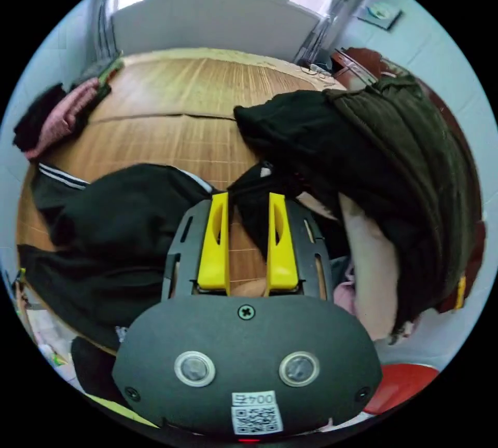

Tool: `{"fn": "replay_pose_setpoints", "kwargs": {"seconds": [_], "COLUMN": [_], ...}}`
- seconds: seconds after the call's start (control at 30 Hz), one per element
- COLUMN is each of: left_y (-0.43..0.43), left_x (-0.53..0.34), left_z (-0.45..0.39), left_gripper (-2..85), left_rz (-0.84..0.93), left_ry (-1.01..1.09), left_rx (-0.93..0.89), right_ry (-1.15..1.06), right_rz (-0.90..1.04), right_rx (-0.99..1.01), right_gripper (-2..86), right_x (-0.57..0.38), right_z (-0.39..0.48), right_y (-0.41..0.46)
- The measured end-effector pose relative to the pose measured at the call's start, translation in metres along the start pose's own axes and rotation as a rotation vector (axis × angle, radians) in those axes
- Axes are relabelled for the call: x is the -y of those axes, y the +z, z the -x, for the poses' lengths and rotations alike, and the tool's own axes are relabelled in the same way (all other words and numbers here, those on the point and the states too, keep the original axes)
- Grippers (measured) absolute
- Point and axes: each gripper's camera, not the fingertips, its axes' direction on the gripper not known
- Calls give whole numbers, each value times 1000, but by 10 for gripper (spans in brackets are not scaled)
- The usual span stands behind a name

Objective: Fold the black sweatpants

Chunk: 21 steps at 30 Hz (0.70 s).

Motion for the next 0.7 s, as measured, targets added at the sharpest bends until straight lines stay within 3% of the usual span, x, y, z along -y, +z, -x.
{"fn": "replay_pose_setpoints", "kwargs": {"seconds": [0.07,0.13,0.2,0.27,0.37,0.5,0.7], "left_y": [0,0,0,-1,-3,-5,-4], "left_x": [-2,-6,-7,-7,-7,-5,-9], "left_z": [-1,0,0,-3,-14,-38,-69], "left_gripper": [29,29,29,30,32,36,39], "left_rz": [-12,-37,-44,-42,-45,-39,-69], "left_ry": [3,-2,-9,-4,23,101,238], "left_rx": [-10,-33,-48,-43,-1,100,249], "right_ry": [20,-44,-125,-226,-355,-444,-301], "right_rz": [-64,-59,-2,105,219,393,333], "right_rx": [258,301,244,64,-84,-39,-62], "right_gripper": [58,11,1,-4,-7,-7,-1], "right_x": [-60,-123,-191,-273,-329,-344,-373], "right_z": [-19,-16,-6,11,33,50,27], "right_y": [-8,-10,-9,5,37,88,107]}}
